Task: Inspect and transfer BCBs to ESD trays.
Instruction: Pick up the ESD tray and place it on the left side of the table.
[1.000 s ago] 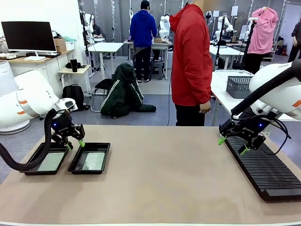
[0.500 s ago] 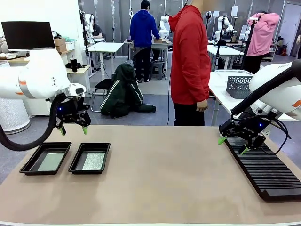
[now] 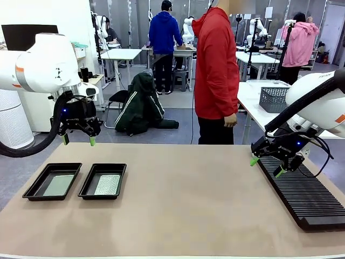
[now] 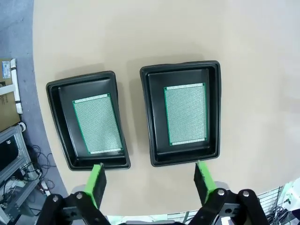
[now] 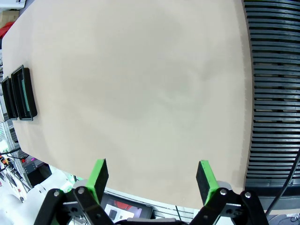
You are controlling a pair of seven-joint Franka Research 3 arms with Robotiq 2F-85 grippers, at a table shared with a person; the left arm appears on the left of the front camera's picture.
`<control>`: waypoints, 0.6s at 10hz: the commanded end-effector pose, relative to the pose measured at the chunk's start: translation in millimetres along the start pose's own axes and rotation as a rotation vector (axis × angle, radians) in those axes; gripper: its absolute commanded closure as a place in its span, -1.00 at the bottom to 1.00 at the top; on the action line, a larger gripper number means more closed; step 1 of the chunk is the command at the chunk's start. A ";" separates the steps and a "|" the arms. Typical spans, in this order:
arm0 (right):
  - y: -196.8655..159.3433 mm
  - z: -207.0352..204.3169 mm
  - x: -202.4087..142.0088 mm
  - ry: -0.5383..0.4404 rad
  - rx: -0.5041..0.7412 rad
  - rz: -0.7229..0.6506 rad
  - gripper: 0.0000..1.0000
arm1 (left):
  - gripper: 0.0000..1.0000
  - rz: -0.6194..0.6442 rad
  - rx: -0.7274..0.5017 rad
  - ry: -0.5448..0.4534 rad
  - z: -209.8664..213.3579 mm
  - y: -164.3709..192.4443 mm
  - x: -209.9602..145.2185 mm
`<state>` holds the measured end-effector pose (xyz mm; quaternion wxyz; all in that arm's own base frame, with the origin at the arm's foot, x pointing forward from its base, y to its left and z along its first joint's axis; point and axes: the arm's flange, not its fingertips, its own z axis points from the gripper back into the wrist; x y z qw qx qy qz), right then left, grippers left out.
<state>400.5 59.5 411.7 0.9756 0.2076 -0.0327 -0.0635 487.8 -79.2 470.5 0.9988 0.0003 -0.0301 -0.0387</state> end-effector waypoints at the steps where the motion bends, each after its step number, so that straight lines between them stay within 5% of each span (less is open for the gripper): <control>1: 0.9 -0.9 1.8 0.004 0.000 -0.013 -1.00 | -1.00 0.007 0.000 -0.005 -3.3 2.8 -0.8; 6: 0.9 -0.9 1.8 0.004 0.000 -0.013 -1.00 | -1.00 0.007 0.000 -0.005 -3.3 2.8 -0.8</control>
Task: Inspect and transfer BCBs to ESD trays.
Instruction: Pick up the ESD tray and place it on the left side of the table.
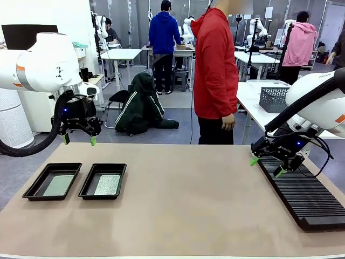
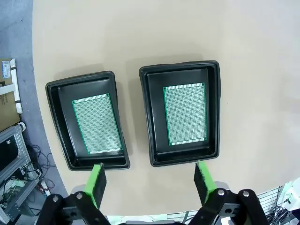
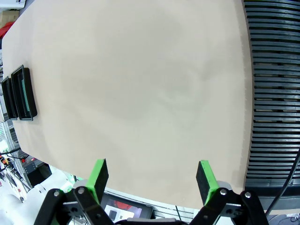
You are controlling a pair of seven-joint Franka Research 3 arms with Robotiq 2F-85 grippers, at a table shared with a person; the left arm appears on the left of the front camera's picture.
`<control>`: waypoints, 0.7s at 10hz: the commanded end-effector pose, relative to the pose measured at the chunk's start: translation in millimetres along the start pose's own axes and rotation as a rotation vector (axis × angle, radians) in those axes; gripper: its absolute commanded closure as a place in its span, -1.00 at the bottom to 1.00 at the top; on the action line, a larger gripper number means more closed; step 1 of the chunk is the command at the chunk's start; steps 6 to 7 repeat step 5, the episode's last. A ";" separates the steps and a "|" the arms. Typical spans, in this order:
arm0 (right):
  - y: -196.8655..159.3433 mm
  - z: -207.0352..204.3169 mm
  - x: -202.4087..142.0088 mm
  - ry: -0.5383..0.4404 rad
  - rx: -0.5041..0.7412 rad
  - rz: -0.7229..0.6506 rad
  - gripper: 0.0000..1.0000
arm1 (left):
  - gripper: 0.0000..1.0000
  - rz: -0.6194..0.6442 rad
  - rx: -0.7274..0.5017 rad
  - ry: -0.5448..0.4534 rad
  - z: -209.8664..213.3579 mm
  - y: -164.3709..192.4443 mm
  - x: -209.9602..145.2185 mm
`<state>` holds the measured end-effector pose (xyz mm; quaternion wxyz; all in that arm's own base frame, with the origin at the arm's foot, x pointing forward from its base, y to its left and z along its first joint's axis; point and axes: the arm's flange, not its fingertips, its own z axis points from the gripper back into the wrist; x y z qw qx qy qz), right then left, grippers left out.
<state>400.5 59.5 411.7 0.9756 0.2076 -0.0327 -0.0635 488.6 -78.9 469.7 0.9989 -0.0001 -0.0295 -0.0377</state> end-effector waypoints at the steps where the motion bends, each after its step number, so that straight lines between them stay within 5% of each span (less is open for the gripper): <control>1: 0.9 -0.9 1.8 0.004 0.000 -0.014 -1.00 | -1.00 0.005 0.001 -0.006 -2.4 2.5 -1.5; 7: 0.9 -0.9 1.8 0.004 0.000 -0.014 -1.00 | -1.00 0.005 0.001 -0.006 -2.4 2.5 -1.5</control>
